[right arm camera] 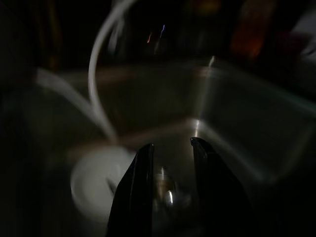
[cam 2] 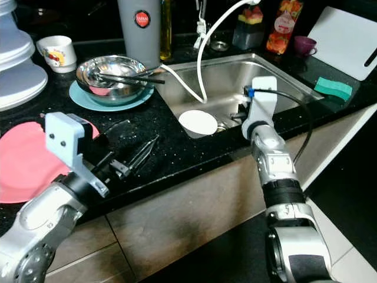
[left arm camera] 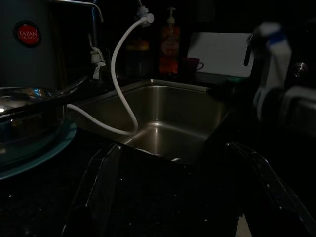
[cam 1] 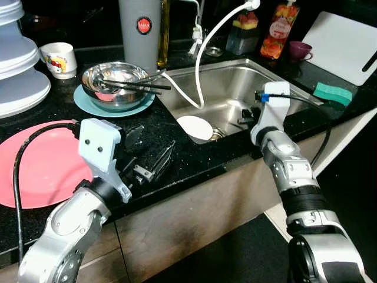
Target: Kitchen organization
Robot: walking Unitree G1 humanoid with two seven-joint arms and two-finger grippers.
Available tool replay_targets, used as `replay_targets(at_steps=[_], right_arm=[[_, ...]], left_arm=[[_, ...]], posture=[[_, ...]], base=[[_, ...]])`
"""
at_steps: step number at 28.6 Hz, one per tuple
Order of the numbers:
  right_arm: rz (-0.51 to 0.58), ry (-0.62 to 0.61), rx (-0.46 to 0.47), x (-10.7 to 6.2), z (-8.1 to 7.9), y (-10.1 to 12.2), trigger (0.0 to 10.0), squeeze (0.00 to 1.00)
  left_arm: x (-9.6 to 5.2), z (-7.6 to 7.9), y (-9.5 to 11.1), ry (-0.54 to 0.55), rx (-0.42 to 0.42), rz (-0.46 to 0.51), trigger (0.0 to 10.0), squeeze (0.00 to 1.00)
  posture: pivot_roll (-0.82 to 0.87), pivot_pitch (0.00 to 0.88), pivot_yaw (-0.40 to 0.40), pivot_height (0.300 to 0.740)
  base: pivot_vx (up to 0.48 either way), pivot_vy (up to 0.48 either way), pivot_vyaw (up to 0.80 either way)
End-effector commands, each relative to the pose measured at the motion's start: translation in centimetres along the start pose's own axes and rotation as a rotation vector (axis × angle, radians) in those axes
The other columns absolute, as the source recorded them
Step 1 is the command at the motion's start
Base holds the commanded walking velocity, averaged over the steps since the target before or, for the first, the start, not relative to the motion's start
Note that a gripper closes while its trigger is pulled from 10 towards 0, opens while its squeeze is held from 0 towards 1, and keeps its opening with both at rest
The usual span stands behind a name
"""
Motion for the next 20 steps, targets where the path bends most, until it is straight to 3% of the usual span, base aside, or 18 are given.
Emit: replay_targets(at_steps=[1, 6, 8, 9, 13, 19, 20], right_arm=[[0.148, -0.042, 0.095, 0.1, 0.6, 3.0, 10.0, 0.00], [0.261, 0.100, 0.268, -0.4, -1.1, 5.6, 10.0, 0.00], [0.304, 0.296, 0.335, -1.2, -3.9, 6.9, 10.0, 0.00], [0.304, 0.296, 0.335, -1.2, -3.9, 6.9, 10.0, 0.00], [0.317, 0.550, 0.341, -3.1, -8.0, 7.1, 10.0, 0.00], [0.300, 0.655, 0.359, -4.0, -9.6, 6.6, 10.0, 0.00], [0.289, 0.689, 0.366, -4.3, -10.0, 6.4, 10.0, 0.00]], left_arm=[[-0.1, 0.0, -0.3, -0.002, 0.006, -0.013, 10.0, 0.00], [-0.1, 0.0, -0.5, -0.001, 0.007, -0.019, 10.0, 0.00], [0.0, 0.2, -0.6, -0.007, 0.001, -0.018, 10.0, 0.00], [0.0, 0.2, -0.6, -0.007, 0.001, -0.018, 10.0, 0.00], [0.2, 0.3, -0.4, -0.002, 0.005, -0.012, 10.0, 0.00], [-0.1, -0.8, 0.0, 0.067, 0.052, -0.008, 10.0, 0.00], [-0.3, -1.7, 0.0, 0.129, 0.089, -0.019, 10.0, 0.00]], posture=[[0.20, 0.000, -0.055, 0.740], [0.19, 0.000, -0.054, 0.740], [0.19, 0.000, -0.052, 0.740], [0.19, 0.000, -0.052, 0.740], [0.19, 0.000, -0.049, 0.740], [0.21, 0.000, -0.059, 0.740], [0.22, 0.000, -0.067, 0.740]], base=[[0.000, 0.000, 0.00], [0.000, 0.000, 0.00], [0.000, 0.000, 0.00], [0.000, 0.000, 0.00], [0.000, 0.000, 0.74], [0.000, 0.000, 0.74], [0.000, 0.000, 0.74]])
Point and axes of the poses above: a point about 5 cm out from each wrist's last joint towards the gripper, its own x axis pointing out of the wrist towards the gripper, its own y axis along the axis of the wrist's last joint, z = x × y, the point moved 4 cm from there along x, pointing out of the wrist towards the gripper, and after that the axes turned 2 degrees about x, right-handed, at the moved point
